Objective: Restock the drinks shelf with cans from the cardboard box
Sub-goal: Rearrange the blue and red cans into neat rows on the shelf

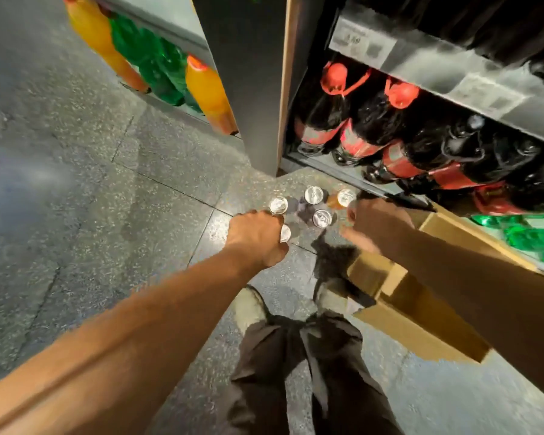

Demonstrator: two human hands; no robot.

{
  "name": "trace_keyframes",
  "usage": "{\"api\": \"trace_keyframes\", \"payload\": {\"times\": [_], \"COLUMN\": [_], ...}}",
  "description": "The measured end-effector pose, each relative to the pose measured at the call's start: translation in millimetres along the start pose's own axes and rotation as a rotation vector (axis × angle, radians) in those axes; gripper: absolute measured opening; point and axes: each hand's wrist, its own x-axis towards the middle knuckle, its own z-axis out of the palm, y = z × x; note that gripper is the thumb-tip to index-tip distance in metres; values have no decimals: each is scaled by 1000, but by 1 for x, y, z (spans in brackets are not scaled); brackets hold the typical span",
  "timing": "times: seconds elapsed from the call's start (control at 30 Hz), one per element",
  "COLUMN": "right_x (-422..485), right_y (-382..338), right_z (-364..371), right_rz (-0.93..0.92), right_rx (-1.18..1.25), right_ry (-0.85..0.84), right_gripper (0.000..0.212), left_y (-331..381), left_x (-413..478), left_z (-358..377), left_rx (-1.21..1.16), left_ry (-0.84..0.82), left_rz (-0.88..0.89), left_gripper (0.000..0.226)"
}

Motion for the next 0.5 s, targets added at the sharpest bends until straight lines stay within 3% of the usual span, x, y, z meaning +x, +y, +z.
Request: {"api": "trace_keyframes", "payload": {"times": [0.1,0.4,0.5], "right_x": [34,154,181], "right_y": [8,18,16], "right_z": [38,156,178], "right_rz": [30,-32,-33], "right_rx": [84,91,106], "right_ry": [-14,125,180], "right_gripper": [25,62,63], "left_y": [-1,-11,-12], "left_x": [35,130,150], "left_z": [49,194,222], "left_rx": [-25,-186,-251], "left_ry": [11,46,85], "left_rz": [-47,-175,-184], "left_gripper": [43,70,77]}}
